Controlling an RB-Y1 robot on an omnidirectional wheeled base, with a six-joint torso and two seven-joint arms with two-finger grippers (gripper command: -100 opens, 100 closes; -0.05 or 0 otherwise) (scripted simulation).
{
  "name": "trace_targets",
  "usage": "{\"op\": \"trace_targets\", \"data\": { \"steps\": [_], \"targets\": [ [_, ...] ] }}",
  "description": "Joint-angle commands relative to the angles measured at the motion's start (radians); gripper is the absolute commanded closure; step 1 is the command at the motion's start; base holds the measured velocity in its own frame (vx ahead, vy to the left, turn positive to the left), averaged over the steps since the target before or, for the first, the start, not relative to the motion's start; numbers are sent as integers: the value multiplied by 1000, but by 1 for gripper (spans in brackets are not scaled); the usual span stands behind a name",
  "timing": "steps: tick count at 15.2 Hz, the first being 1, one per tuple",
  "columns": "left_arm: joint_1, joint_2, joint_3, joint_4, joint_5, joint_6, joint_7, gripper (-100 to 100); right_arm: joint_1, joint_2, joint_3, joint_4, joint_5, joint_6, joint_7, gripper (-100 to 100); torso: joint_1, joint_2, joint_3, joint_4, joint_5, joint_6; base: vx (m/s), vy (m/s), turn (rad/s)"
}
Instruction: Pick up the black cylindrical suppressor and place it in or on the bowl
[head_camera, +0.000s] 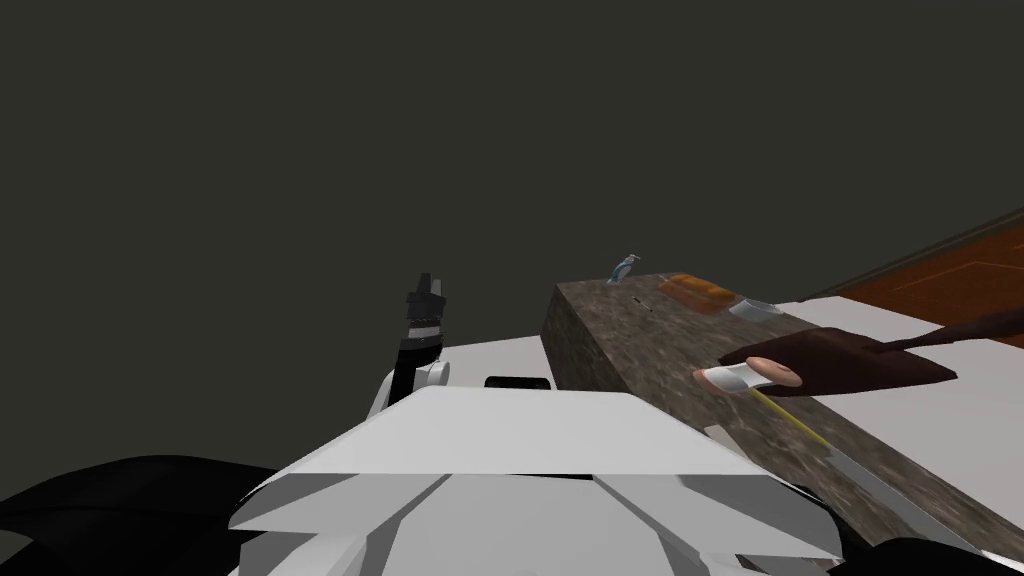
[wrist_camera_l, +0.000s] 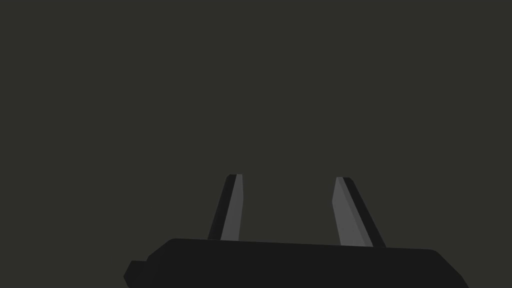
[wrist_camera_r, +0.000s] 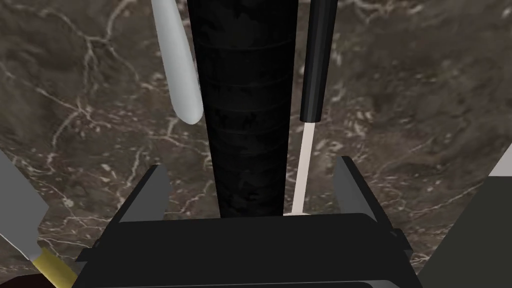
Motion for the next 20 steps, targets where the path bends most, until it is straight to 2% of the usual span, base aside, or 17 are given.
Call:
{"op": "trace_targets", "data": {
  "steps": [1, 2, 3, 4, 8, 9, 10, 14, 15, 17, 18, 19, 20],
  "targets": [
    [0, 0, 0, 0, 0, 0, 0, 0, 25, -10, 29, 8, 14, -10, 4, -100, 0, 0, 0, 0, 0, 0, -12, -41, 33],
    [0, 0, 0, 0, 0, 0, 0, 0, 33, -13, 39, 11, 18, -12, 5, -100, 0, 1, 1, 0, 0, 0, -30, -48, 18],
    [0, 0, 0, 0, 0, 0, 0, 0, 24, -9, 23, 5, 11, -6, 3, -100, 0, 2, 1, 0, 0, 0, -21, -32, 5],
    [0, 0, 0, 0, 0, 0, 0, 0, -3, 19, 61, 2, 27, 15, 7, -100, 1, 2, 1, 1, 0, 0, 5, -30, 62],
    [0, 0, 0, 0, 0, 0, 0, 0, -37, 55, 104, -7, 45, 46, 12, -100, 1, -1, 0, 0, 0, 0, 29, -34, 61],
    [0, 0, 0, 0, 0, 0, 0, 0, -30, 45, 92, -1, 40, 33, 11, -100, 1, -1, 0, 0, 0, 0, 17, -16, 19],
    [0, 0, 0, 0, 0, 0, 0, 0, -34, 47, 97, -1, 42, 36, 11, 100, 2, -1, 0, 0, 0, 0, 6, -6, 1],
    [0, 0, 0, 0, 0, 0, 0, 0, -33, 48, 97, -1, 41, 35, 10, 100, 3, 1, 0, 0, 1, -1, 0, 0, 0],
    [0, 0, 0, 0, 0, 0, 0, 0, -10, 26, 69, 0, 31, 21, 8, 100, 3, 1, 0, 0, 1, -1, -10, 20, -56],
    [0, 0, 0, 0, 0, 0, 0, 0, 11, 4, 44, 5, 20, 3, 5, 100, 5, 2, 1, 0, 2, 0, -29, 39, -75],
    [0, 0, 0, 0, 0, 0, 0, 0, 18, -3, 35, 7, 16, -4, 5, 100, 6, 2, 1, 0, 2, 0, -34, 37, -62],
    [0, 0, 0, 0, 0, 0, 0, 0, 0, 8, 53, 11, 23, 3, 6, 100, 6, 3, 1, 0, 2, 0, -19, 21, -19],
    [0, 0, 0, 0, 0, 0, 0, 0, 27, -6, 23, 38, 1, -37, -7, 100, 6, 2, 1, 1, 2, 0, -18, 12, 120]
  ]
}}
